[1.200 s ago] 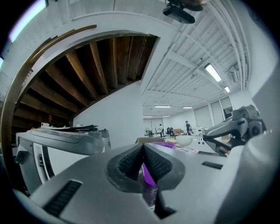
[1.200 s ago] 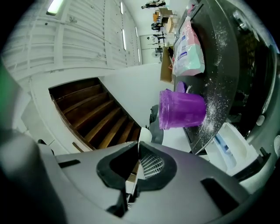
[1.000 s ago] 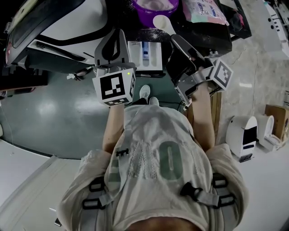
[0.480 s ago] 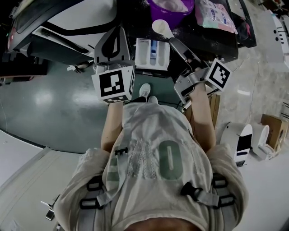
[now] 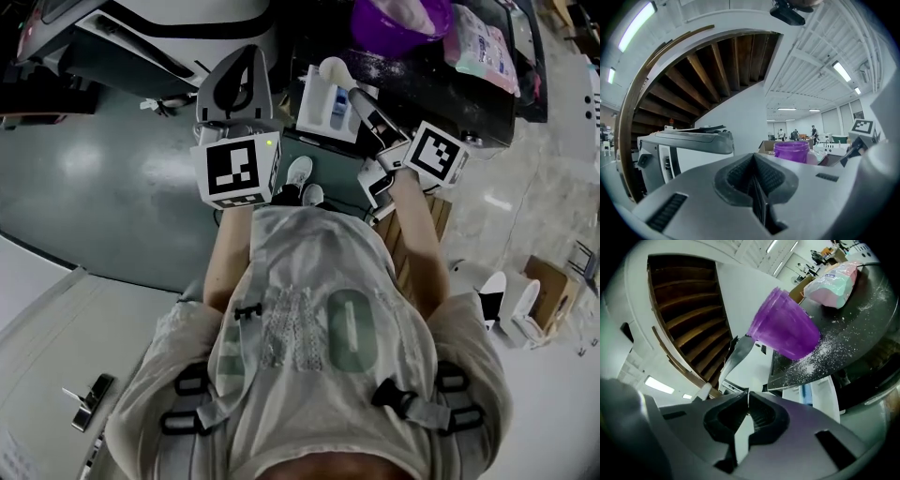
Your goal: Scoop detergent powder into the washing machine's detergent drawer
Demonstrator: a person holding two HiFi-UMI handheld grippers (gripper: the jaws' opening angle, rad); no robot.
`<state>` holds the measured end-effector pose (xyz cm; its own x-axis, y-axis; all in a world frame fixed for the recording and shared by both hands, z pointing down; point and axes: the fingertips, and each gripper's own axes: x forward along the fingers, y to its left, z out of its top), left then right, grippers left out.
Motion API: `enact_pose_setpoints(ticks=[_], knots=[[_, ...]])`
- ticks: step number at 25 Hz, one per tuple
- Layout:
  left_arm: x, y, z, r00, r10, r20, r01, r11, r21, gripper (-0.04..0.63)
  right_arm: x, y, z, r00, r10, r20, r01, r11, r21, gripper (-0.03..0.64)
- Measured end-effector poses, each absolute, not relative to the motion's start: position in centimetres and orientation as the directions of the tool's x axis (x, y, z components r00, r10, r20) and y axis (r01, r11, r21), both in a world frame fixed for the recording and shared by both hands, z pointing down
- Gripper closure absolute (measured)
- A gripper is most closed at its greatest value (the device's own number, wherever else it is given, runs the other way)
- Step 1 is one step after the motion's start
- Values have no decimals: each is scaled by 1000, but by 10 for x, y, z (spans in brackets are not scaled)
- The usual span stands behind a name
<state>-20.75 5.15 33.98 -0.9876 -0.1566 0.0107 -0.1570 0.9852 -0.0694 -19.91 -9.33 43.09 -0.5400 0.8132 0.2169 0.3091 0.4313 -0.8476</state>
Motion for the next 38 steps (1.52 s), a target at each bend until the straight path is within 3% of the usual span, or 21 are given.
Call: enact_pose_setpoints(ticks=[10,20,29,38], knots=[[-209,77,357,-993,-109,35,-111,992,-64,575,-195,-87,489,-454,790,412,330,579,-745,606],[-210,83,366,-994,-95,54,-98,993,-59,575,-194,-84,506,-425,696,579,554,705,-442,606],[-209,89,371,-994,-90,66,-94,994,-53,575,-189,-77,514,-442,593,673,701,697,-153,606],[-202,91,379,-994,-77,80,-81,996,-46,575,-180,-73,521,-479,502,720,801,586,124,606]])
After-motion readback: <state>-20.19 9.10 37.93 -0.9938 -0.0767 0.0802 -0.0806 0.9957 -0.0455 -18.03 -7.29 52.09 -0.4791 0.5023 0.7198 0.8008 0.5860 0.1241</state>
